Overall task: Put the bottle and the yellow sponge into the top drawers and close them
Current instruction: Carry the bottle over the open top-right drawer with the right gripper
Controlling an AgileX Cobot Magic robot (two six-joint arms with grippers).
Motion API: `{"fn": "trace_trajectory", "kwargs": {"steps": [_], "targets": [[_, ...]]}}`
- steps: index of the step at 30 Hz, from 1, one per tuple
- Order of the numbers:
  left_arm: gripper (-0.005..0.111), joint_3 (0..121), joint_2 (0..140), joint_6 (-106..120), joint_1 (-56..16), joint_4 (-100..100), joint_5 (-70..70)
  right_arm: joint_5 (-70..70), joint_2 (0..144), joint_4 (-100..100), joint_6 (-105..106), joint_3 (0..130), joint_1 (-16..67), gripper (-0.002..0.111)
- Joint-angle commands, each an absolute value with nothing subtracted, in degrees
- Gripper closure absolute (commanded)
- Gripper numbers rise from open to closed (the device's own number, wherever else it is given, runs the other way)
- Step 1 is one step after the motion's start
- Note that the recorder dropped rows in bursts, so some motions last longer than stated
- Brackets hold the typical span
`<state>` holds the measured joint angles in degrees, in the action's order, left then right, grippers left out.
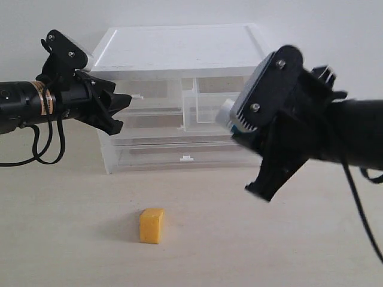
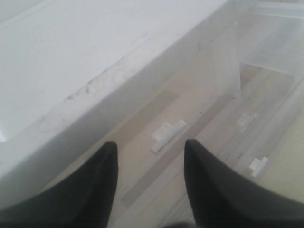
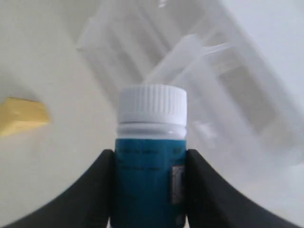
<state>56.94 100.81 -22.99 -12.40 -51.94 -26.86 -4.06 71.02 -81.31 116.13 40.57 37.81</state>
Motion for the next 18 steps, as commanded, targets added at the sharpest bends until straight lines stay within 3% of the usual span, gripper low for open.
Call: {"fn": "trace_trajectory", "kwargs": {"steps": [1, 6, 18], "targets": [[0.065, 57.2, 100.5, -23.1, -12.6, -51.6, -26.5, -17.9, 69.3, -72.9, 121.9, 44.2, 37.8, 0.108], [0.065, 57.2, 100.5, -23.1, -12.6, -51.6, -25.8, -14.4, 73.4, -54.0, 121.9, 49.0, 37.4, 0.108], [0.065, 57.2, 100.5, -23.1, -12.6, -51.6, -25.6, -8.2, 86.6, -43.4, 121.9, 58.3, 34.0, 0.108]]}}
